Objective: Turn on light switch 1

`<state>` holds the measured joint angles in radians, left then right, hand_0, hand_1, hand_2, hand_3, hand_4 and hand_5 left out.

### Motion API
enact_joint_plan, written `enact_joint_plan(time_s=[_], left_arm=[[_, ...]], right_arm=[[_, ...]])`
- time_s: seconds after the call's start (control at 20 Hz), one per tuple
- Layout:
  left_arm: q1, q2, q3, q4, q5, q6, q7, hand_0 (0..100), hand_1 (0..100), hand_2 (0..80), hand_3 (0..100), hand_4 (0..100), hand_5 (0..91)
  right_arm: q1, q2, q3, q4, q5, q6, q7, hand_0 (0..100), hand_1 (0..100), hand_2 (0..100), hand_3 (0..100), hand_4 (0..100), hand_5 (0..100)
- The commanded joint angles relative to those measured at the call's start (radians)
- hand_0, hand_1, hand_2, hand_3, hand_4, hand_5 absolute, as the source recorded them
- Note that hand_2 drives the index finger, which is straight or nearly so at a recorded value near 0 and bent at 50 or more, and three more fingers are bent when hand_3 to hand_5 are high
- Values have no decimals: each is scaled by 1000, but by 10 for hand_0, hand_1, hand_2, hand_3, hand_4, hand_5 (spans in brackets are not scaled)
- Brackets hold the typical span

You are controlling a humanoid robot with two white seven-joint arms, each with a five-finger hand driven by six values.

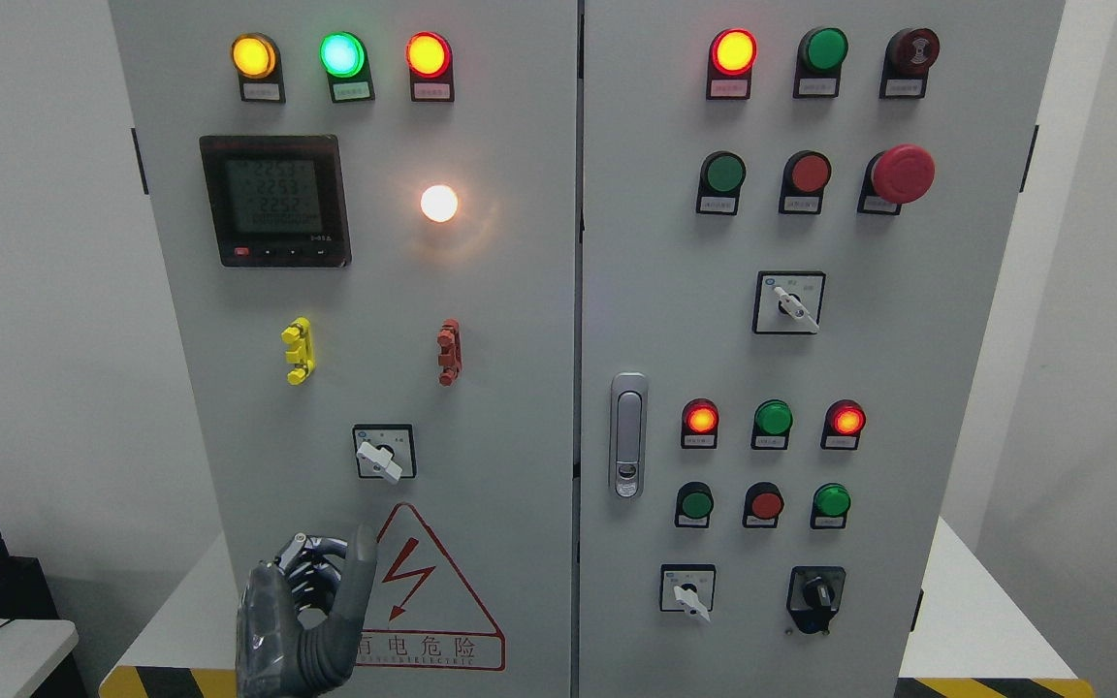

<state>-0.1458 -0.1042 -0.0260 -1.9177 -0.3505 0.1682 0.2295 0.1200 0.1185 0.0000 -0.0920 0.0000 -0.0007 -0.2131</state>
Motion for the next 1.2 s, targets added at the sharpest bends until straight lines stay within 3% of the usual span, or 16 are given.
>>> enact_joint_plan(time_s=[0.0,0.1,0.25,0.4,0.6,0.75,0.95,1.15], left_arm=[[225,21,279,-27,11,-197,-117,0,132,331,553,607,288],[293,34,363,8,40,-277,-147,0,57,238,433,520,262],[377,50,478,112,148,-343,-153,0,6,178,378,477,261],[419,61,566,302,211,-433,-173,0,0,150,357,464,267],[431,66,667,667,223,-521,-187,0,0,127,341,453,269],[431,70,721,937,223,-521,-245,0,0,126,327,430,245],[434,87,722,1222,220,-516,-312,0,0,9,215,324,156],[434,115,709,1452,203,-484,-358,0,0,0,78,191,37]], right_arm=[[0,0,23,0,5,1,0,120,389,0,0,0,0],[0,1,23,0,5,1,0,120,389,0,0,0,0],[0,1,23,0,5,1,0,120,389,0,0,0,0],[0,0,23,0,5,1,0,120,389,0,0,0,0],[0,1,23,0,5,1,0,120,389,0,0,0,0],[0,0,23,0,5,1,0,120,389,0,0,0,0],[0,0,23,0,5,1,0,120,389,0,0,0,0],[0,0,23,0,5,1,0,120,389,0,0,0,0]])
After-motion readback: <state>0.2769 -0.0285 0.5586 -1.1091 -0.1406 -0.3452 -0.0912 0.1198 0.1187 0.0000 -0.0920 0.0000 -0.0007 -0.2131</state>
